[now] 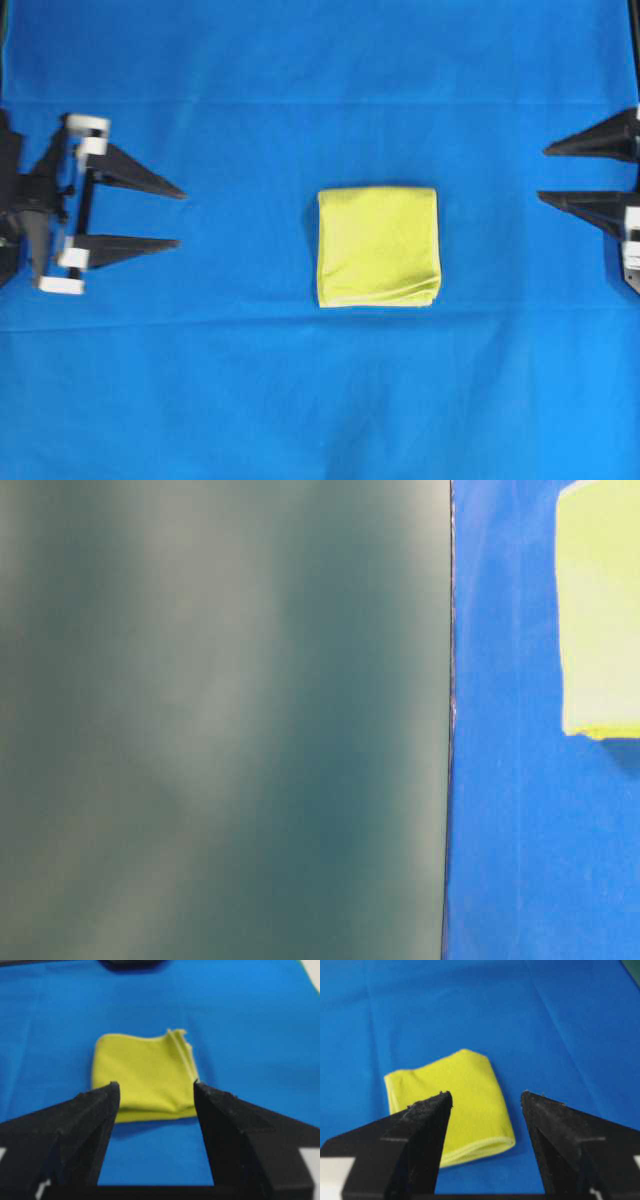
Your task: Fold the yellow towel.
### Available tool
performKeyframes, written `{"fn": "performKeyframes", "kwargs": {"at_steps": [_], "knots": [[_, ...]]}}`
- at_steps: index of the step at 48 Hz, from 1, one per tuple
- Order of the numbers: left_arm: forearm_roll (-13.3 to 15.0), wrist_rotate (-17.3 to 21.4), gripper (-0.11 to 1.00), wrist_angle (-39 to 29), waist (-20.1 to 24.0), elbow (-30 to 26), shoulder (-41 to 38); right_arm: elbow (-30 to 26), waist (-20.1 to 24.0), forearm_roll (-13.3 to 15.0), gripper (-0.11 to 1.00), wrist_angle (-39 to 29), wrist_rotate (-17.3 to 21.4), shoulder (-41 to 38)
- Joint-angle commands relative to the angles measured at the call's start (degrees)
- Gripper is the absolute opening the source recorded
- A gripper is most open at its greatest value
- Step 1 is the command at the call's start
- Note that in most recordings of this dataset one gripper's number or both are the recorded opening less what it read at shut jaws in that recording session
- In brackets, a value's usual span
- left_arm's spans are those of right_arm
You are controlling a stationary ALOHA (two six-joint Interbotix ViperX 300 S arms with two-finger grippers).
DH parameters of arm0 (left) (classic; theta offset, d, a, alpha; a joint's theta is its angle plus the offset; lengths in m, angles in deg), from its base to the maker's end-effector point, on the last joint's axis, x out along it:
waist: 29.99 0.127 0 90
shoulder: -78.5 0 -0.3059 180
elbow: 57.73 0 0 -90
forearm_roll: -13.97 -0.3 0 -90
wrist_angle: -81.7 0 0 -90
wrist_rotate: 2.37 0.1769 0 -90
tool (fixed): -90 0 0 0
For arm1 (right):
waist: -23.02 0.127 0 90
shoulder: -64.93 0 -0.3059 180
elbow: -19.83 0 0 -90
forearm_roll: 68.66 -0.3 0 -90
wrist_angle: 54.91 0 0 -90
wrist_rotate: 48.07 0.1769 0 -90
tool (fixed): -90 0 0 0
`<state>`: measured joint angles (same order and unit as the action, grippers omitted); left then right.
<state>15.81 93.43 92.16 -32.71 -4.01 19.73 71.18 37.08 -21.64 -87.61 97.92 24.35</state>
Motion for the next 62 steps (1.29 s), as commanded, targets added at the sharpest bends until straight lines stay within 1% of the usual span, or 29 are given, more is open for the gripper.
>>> {"fn": "performKeyframes", "kwargs": {"at_steps": [1,7,12,19,25,28,62], "knots": [[-0.09,-0.7,0.58,2.55,1.41,2.72,3.52,1.67,-0.44,0.62,0.61,1.49,0.53,2.64],[0.0,-1.05,0.58,4.75,2.11,7.21,8.26,5.01,-1.67,0.62,0.61,3.69,1.49,5.98],[0.0,-1.32,0.58,4.83,2.11,9.93,11.51,7.38,-2.9,0.53,0.61,5.71,2.11,7.38],[0.09,-2.55,0.58,5.1,2.37,12.83,14.85,9.76,-4.92,0.62,0.61,9.4,2.99,7.12],[0.09,-4.13,0.58,5.19,3.08,14.5,16.17,10.11,-6.24,0.62,0.61,11.25,2.99,6.68],[0.09,-4.66,0.58,5.19,3.34,14.68,16.17,10.11,-6.5,0.53,0.61,11.51,2.99,6.59],[0.09,-4.66,0.58,4.83,3.43,14.68,16.26,10.11,-6.59,0.44,0.61,11.69,2.99,6.59]]}}
